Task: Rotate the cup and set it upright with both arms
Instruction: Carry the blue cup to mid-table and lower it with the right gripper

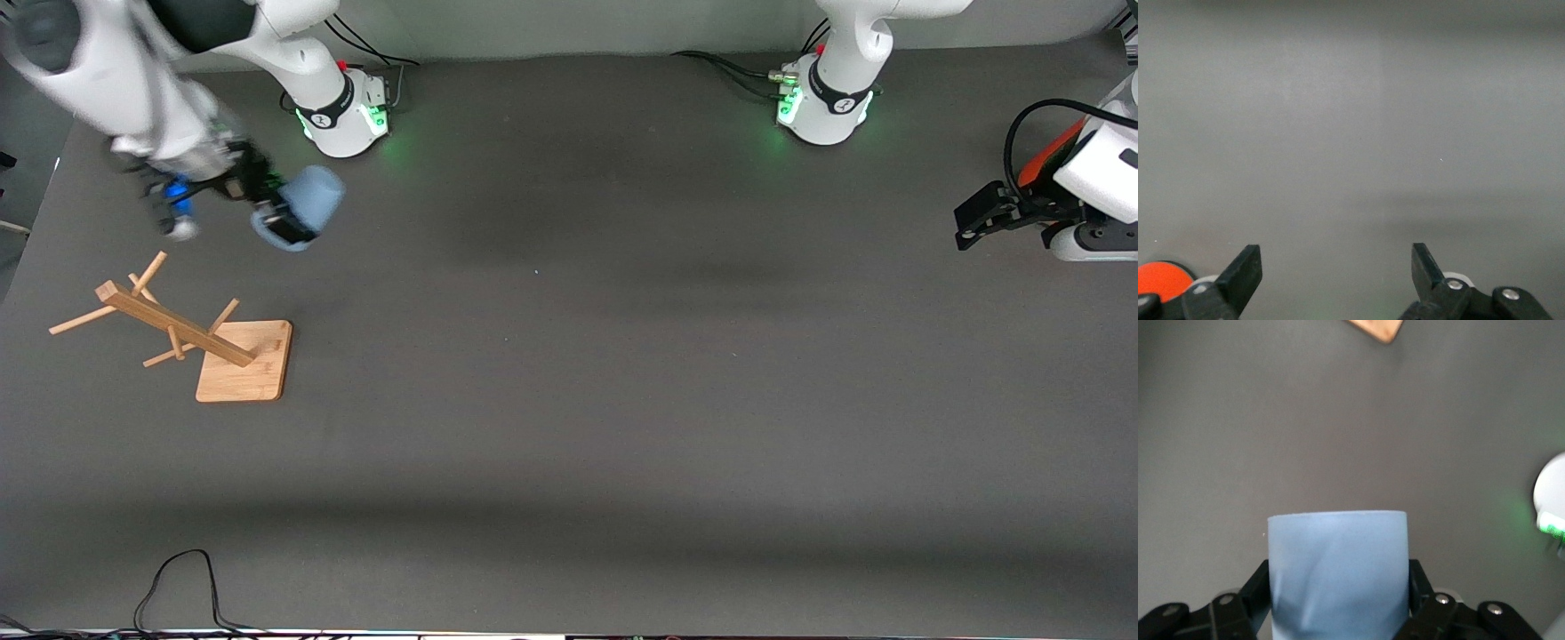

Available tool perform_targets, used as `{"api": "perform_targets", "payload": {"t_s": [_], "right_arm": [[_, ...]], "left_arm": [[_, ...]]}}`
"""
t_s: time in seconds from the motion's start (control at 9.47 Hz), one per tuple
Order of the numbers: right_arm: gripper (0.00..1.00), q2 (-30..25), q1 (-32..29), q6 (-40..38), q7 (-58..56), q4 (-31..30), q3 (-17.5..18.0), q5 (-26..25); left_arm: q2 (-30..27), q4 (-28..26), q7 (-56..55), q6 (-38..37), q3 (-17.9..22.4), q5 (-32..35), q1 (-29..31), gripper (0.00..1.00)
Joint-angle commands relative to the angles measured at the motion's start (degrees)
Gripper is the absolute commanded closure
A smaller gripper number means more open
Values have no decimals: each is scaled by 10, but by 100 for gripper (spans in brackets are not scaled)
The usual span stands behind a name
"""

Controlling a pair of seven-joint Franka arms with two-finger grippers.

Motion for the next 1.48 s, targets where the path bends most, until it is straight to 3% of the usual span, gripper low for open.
{"api": "perform_targets", "payload": {"t_s": [0.0,0.21,0.63,1.06,1.37], "right_arm": [[38,81,105,42,195,46,-6,3],[38,188,189,90,360,110,-6,2],[38,409,270,100,539,274,-8,-14],[38,575,286,100,622,397,-7,-36],[38,644,291,100,641,444,-8,-37]], "left_arm": [[2,8,8,-3,2,-2,-3,0],[2,7,8,-3,2,-2,-3,0],[2,8,8,-2,2,-2,-2,0],[2,9,0,-1,1,-3,-6,0],[4,9,0,-1,2,-20,-3,0]]}}
